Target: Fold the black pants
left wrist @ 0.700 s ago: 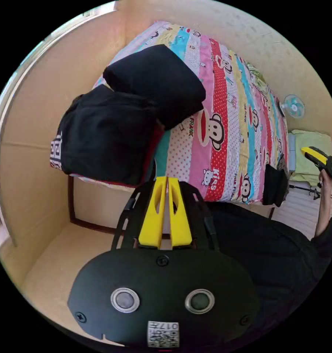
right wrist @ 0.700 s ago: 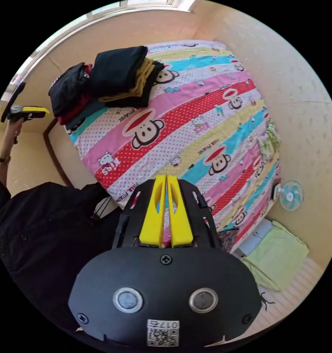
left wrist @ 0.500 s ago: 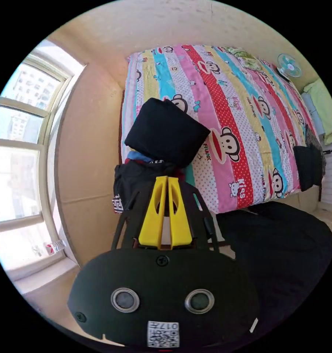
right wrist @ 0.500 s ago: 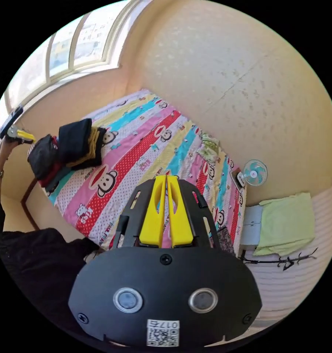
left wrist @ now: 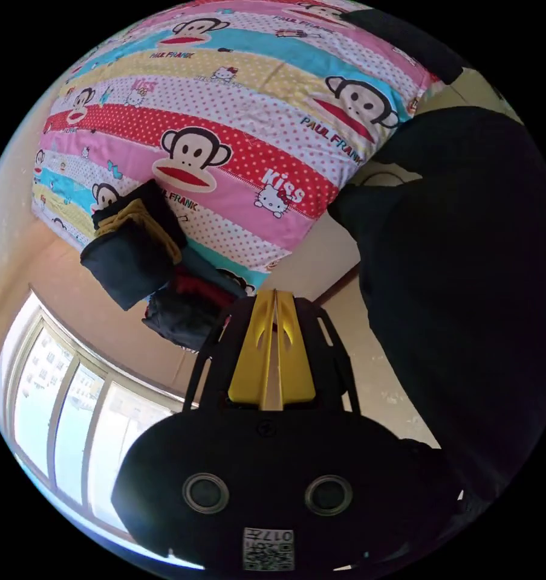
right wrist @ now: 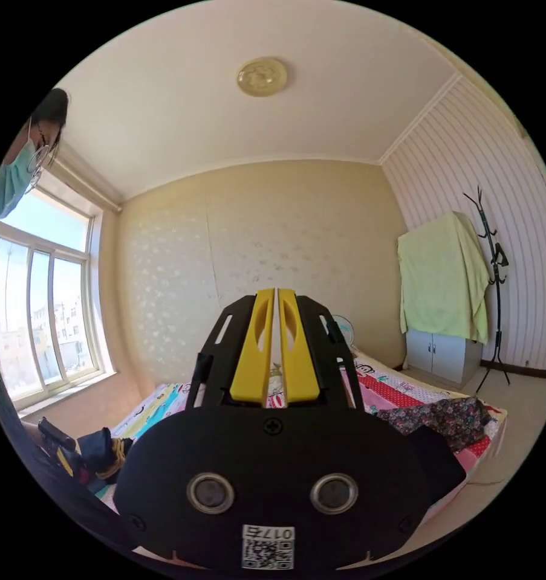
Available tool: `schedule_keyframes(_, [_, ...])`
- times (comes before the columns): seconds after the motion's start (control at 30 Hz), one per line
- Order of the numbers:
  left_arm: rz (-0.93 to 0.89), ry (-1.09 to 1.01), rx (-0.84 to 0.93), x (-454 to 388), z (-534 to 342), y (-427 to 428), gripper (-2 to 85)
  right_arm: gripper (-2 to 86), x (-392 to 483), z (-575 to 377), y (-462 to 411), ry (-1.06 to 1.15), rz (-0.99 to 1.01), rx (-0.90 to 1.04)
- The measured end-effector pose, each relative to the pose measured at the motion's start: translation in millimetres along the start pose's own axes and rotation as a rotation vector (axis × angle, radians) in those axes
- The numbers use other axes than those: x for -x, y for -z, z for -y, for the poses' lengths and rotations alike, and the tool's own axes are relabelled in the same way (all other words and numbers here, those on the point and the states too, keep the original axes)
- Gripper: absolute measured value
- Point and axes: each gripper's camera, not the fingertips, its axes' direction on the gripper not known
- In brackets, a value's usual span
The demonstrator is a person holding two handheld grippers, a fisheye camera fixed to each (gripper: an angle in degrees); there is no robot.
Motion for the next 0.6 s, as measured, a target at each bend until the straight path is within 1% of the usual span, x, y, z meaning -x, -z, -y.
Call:
schedule_keyframes(0.13, [-0.013,-0.049,0.146,-31.1,26.5,-10.5,-0.6,1.5,-102.3,-30.8,16.7,-0.088,-0.13,0.037])
schedule_keyframes(0.17, [-0.033,-0.051,0.18,-34.3,32.9,-7.9,-0.6,1.5,-116.3,-36.9,16.4,-0.102,-0.147,0.053])
schedule_keyframes(0.23, [-0.058,-0.046,0.214,-35.9,41.9,2.8,-0.5,1.4,-175.0,-67.3,1.9,-0.189,-0.24,0.21])
schedule_keyframes(0.27, [-0.069,-0.048,0.228,-37.0,47.6,13.0,-0.5,1.4,-189.9,-76.0,-3.4,-0.222,-0.261,0.263])
schedule_keyframes(0.33, [-0.073,-0.05,0.225,-38.7,56.6,32.4,-0.3,1.6,-241.2,-116.5,-27.2,-0.292,-0.294,0.45])
schedule_keyframes(0.37, [-0.072,-0.035,0.204,-38.7,62.9,46.2,-0.2,1.7,-252.3,-127.5,-33.4,-0.305,-0.299,0.491])
schedule_keyframes(0.43, [-0.078,0.025,0.181,-36.0,71.0,63.3,0.2,2.7,-295.8,-172.7,-58.9,-0.394,-0.307,0.656])
schedule_keyframes(0.5, [-0.111,0.13,0.148,-33.6,77.3,81.3,2.1,3.8,-325.0,-207.5,-74.7,-0.448,-0.324,0.73])
schedule_keyframes(0.57, [-0.159,0.177,0.105,-37.6,80.0,93.1,4.9,5.3,-352.9,-243.6,-89.5,-0.497,-0.38,0.816])
schedule_keyframes(0.6, [-0.209,0.182,0.09,-43.7,82.4,99.4,7.0,6.6,-373.6,-269.3,-98.9,-0.559,-0.424,0.888])
